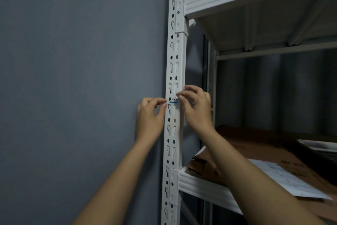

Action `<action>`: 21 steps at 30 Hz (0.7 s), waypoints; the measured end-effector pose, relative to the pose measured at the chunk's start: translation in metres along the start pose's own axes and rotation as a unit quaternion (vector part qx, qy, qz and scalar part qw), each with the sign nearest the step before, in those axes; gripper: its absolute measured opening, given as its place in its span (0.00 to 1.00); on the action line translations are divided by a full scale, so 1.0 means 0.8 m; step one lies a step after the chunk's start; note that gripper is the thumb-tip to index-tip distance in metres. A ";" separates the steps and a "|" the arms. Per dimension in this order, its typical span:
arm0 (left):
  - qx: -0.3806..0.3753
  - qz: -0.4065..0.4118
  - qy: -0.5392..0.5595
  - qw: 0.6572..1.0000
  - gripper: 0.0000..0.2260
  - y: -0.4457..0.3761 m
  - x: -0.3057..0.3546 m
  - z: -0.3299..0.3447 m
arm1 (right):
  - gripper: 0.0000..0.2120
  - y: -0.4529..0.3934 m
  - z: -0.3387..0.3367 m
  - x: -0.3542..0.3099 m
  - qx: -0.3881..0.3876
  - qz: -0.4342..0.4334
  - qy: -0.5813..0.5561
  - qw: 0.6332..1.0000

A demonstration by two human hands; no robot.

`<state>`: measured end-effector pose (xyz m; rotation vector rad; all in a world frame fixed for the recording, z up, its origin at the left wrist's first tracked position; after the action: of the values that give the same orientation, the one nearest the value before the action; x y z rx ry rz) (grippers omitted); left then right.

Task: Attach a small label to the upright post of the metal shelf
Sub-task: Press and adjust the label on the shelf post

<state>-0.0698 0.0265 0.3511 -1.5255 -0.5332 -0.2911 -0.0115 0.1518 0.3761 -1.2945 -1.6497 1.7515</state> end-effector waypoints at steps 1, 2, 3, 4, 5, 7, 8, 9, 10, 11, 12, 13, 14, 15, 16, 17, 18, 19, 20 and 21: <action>0.000 0.008 -0.023 1.000 0.04 0.000 -0.001 0.003 | 0.06 0.000 0.002 0.002 -0.008 -0.008 0.021 1.000; 0.001 0.015 -0.041 0.999 0.05 0.001 -0.002 0.007 | 0.05 0.001 0.003 0.004 -0.013 -0.012 0.039 0.999; 0.007 0.022 -0.052 0.998 0.06 0.001 -0.002 0.010 | 0.05 0.002 0.005 0.006 -0.018 -0.014 0.050 0.998; 0.018 0.028 -0.063 0.997 0.07 0.000 -0.001 0.013 | 0.05 0.003 0.007 0.007 -0.019 -0.016 0.054 0.998; 0.030 0.032 -0.072 0.996 0.08 0.000 0.000 0.015 | 0.05 0.003 0.008 0.009 -0.017 -0.018 0.055 0.998; 0.049 0.035 -0.084 0.995 0.07 -0.002 0.001 0.018 | 0.05 0.002 0.009 0.011 -0.018 -0.025 0.056 0.998; 0.053 0.034 -0.084 0.994 0.07 -0.004 0.001 0.019 | 0.05 0.003 0.009 0.012 -0.019 -0.029 0.053 0.998; 0.055 0.034 -0.081 0.995 0.07 -0.005 0.002 0.020 | 0.05 0.003 0.009 0.014 -0.017 -0.031 0.044 0.998; 0.056 0.038 -0.078 0.995 0.07 -0.006 0.002 0.020 | 0.06 0.004 0.009 0.015 -0.014 -0.033 0.030 0.999; 0.057 0.045 -0.077 0.994 0.06 -0.006 0.003 0.021 | 0.05 0.004 0.009 0.017 -0.012 -0.034 0.016 0.999; 0.057 0.051 -0.077 0.994 0.05 -0.007 0.003 0.021 | 0.05 0.005 0.010 0.018 -0.011 -0.035 0.005 0.999; 0.054 0.055 -0.078 0.994 0.05 -0.007 0.003 0.022 | 0.05 0.006 0.011 0.019 -0.010 -0.035 -0.004 0.999; 0.047 0.056 -0.080 0.994 0.04 -0.008 0.002 0.022 | 0.05 0.006 0.013 0.020 -0.009 -0.034 -0.010 0.999; 0.036 0.056 -0.082 0.994 0.04 -0.009 0.000 0.022 | 0.05 0.007 0.014 0.020 -0.008 -0.032 -0.015 0.999; 0.022 0.058 -0.085 0.994 0.04 -0.011 -0.001 0.022 | 0.04 0.008 0.014 0.021 -0.007 -0.029 -0.017 0.999; 0.010 0.064 -0.090 0.994 0.04 -0.014 -0.003 0.021 | 0.04 0.009 0.014 0.021 -0.009 -0.026 -0.018 0.999; 0.000 0.075 -0.098 0.992 0.04 -0.016 -0.004 0.019 | 0.04 0.009 0.015 0.021 -0.011 -0.024 -0.017 0.999; -0.003 0.087 -0.107 0.990 0.03 -0.018 -0.005 0.018 | 0.04 0.010 0.015 0.021 -0.013 -0.022 -0.018 1.000; 0.000 0.100 -0.113 0.989 0.03 -0.020 -0.005 0.018 | 0.04 0.011 0.016 0.022 -0.012 -0.022 -0.021 0.999; 0.008 0.110 -0.118 0.987 0.03 -0.021 -0.006 0.018 | 0.04 0.011 0.018 0.022 -0.008 -0.021 -0.027 0.999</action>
<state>-0.0845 0.0392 0.3630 -1.5975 -0.5453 0.0659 -0.0291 0.1565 0.3599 -1.2192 -1.7122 1.7669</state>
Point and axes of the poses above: each hand's wrist, its own y-axis away from the middle knuckle, its own z-axis out of the palm, x = y × z, the point moved 1 cm from there along -y, towards the middle knuckle, and after that the axes turned 1 degree about -z, right-handed, at the moved point
